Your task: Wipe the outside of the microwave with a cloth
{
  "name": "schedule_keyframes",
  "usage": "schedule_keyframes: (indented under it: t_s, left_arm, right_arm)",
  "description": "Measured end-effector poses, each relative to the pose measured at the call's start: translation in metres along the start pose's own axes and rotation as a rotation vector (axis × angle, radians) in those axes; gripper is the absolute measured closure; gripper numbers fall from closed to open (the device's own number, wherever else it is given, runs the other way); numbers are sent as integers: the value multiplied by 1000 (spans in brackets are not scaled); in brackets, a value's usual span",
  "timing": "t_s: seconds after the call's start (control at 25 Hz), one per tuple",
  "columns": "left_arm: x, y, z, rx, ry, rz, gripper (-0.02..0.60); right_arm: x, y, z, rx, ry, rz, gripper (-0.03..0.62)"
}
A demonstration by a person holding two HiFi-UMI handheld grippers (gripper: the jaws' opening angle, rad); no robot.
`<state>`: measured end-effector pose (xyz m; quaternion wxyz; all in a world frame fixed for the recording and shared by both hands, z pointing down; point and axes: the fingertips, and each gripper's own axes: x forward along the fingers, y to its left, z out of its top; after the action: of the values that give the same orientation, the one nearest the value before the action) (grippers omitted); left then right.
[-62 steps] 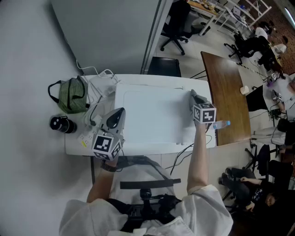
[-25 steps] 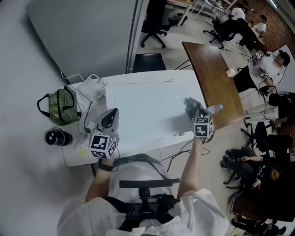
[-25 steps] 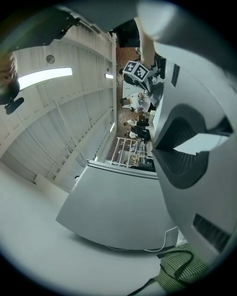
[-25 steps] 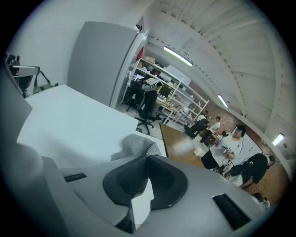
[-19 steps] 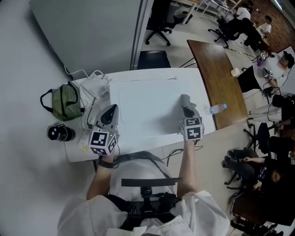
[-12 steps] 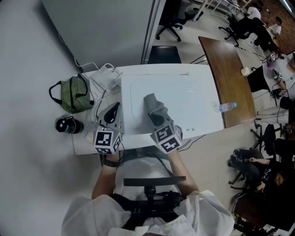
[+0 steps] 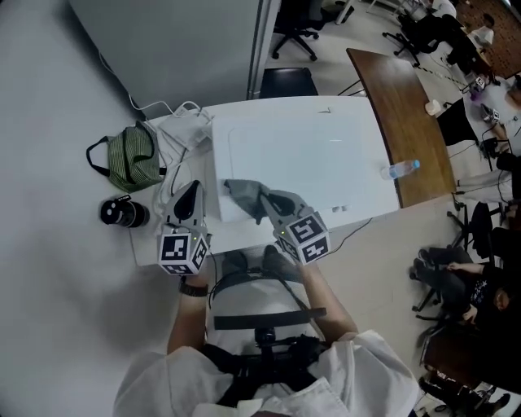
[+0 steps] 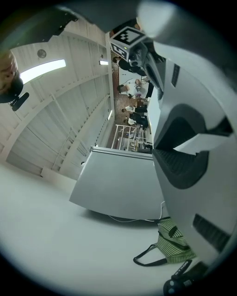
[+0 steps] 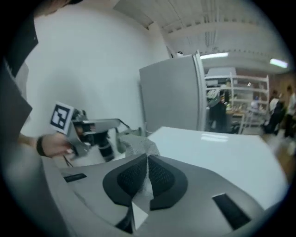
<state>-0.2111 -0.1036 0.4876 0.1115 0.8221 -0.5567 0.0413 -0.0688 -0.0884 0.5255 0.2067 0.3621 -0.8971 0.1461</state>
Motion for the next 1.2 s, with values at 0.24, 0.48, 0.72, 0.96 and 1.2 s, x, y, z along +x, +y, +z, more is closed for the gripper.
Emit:
schedule_keyframes:
  t_s: [0.24, 0.48, 0.72, 0.96, 1.2]
  left_arm:
    - [-9, -78, 1, 50, -5, -17, 575]
    - [-21, -163, -3, 112, -8, 15, 575]
    - [-52, -203, -30, 114, 39, 58, 575]
    - [-102, -172, -41, 98, 59, 124, 575]
    - [-136, -132, -12, 118, 4, 140, 575]
  right_arm:
    - [-144, -162, -69, -99, 97, -453, 572]
    - [-306, -268, -116, -86, 37, -796, 572]
    - [-246, -215, -137, -101, -6, -528, 572]
    - [-117, -31, -103, -184, -74, -102, 572]
    - [-44, 174, -89, -336, -108, 357, 572]
